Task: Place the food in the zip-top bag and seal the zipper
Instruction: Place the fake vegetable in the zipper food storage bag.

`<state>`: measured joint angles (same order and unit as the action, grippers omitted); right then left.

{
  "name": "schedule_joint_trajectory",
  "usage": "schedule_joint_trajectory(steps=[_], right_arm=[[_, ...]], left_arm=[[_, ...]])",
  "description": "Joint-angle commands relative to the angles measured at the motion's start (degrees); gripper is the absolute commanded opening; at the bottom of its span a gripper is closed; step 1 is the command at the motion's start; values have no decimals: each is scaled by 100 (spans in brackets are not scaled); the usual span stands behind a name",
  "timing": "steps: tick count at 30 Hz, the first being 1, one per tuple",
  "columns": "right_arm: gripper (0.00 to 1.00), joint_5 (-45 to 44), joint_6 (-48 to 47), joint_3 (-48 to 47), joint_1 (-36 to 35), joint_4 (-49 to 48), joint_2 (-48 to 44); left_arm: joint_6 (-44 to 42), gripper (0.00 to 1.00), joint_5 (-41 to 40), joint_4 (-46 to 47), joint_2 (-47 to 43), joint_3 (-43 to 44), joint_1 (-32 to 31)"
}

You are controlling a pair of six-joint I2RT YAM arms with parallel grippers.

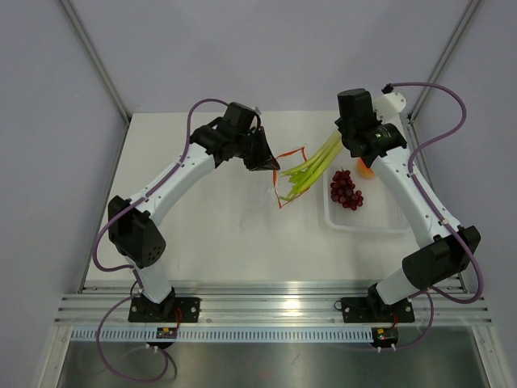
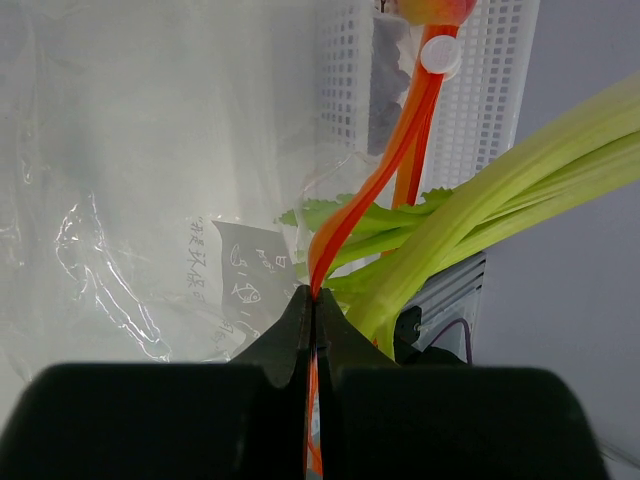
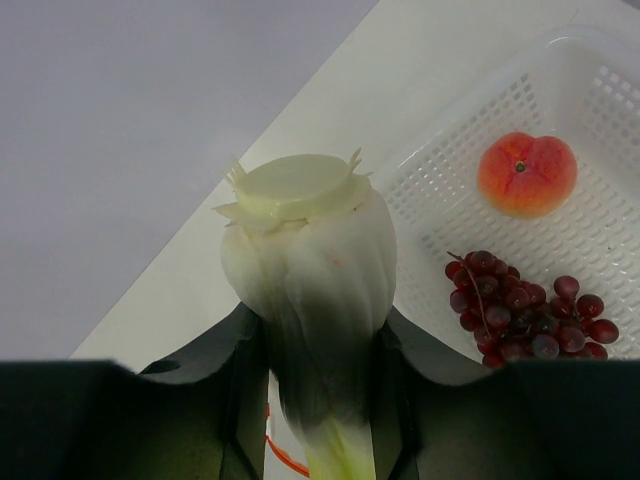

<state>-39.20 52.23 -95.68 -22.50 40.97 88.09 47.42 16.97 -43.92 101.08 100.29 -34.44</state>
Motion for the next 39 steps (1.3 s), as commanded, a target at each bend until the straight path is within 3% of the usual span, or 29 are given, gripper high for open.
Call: schedule_joint_trajectory(steps=[1, 18, 24, 29, 39], right_arm=[[0, -404, -37, -223, -44, 42, -29], [0, -352, -125, -214, -44, 95, -55], [0, 148, 50, -144, -61, -10, 6], [0, 544, 384, -135, -237, -115, 164], [0, 457, 718, -399, -756, 122, 384]], left_arm=[[-92, 0, 122, 112, -238, 52, 51], [-171, 0, -62, 147, -273, -203, 104], [-102, 0, 87, 296, -176, -212, 95], [-31, 0, 149, 340, -106, -150, 25], [83, 0, 157, 560, -106, -352, 7]])
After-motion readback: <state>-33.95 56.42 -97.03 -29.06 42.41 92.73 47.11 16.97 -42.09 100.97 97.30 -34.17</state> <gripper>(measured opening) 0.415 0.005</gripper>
